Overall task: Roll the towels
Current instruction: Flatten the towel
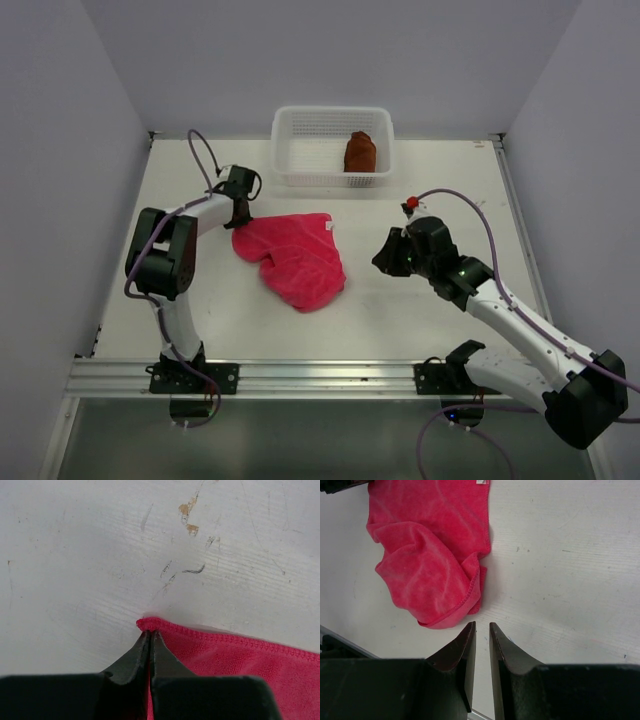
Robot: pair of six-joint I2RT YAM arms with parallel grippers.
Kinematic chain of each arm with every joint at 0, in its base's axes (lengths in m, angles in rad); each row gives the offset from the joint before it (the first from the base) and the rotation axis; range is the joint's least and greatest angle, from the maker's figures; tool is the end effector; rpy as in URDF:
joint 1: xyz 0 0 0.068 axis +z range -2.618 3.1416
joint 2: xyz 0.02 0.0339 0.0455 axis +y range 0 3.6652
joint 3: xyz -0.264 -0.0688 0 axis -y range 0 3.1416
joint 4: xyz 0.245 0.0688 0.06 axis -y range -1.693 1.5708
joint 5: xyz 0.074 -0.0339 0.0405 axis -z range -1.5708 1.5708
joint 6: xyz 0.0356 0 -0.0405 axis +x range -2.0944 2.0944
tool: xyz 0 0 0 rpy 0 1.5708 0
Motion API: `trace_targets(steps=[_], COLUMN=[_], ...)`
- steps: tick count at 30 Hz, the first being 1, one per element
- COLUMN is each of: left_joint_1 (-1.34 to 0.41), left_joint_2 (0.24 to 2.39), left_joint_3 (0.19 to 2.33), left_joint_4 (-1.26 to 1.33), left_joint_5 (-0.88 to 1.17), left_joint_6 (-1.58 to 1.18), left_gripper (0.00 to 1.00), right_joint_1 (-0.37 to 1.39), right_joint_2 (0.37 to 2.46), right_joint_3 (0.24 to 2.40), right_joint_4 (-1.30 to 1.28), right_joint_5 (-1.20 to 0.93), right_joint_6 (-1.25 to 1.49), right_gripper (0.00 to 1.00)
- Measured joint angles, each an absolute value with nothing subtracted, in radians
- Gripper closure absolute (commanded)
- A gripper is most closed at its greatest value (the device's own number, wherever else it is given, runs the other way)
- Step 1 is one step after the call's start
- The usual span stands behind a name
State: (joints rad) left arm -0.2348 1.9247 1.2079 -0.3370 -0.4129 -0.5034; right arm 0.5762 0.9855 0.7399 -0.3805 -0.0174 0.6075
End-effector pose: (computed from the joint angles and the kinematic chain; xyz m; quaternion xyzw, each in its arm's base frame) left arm 0.3810 -0.0764 0.1527 -0.1786 0.9307 0.0946 0.3048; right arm 0.1801 0.1178 0.2680 0.0100 0.8904 0.2603 0.3733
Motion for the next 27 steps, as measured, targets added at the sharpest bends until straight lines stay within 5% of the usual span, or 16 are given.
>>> trace_targets(steps=[9, 15, 27], left_joint_1=[-0.236, -0.231, -0.225], left_joint_2=[1.909, 1.8, 1.311], left_joint_3=[1.204, 1.198, 1.136], left_joint_4=[-0.362, -0.458, -0.49], left_joint_5=[-0.392, -0.347, -0.306], left_joint_6=[-0.504, -0.518, -0.541], left_gripper=[1.0, 1.0, 1.0], right_joint_1=[0.576, 0.636, 0.715], right_joint_2=[0.987, 1.042, 1.306], right_joint_3=[0.74, 0.766, 0.852], right_joint_4=[-0.381, -0.397, -0.365], right_joint_5=[-0.025, -0.052, -0.017], right_joint_6=[0.595, 0.522, 0.559], right_gripper=[0.79, 0.59, 0.46])
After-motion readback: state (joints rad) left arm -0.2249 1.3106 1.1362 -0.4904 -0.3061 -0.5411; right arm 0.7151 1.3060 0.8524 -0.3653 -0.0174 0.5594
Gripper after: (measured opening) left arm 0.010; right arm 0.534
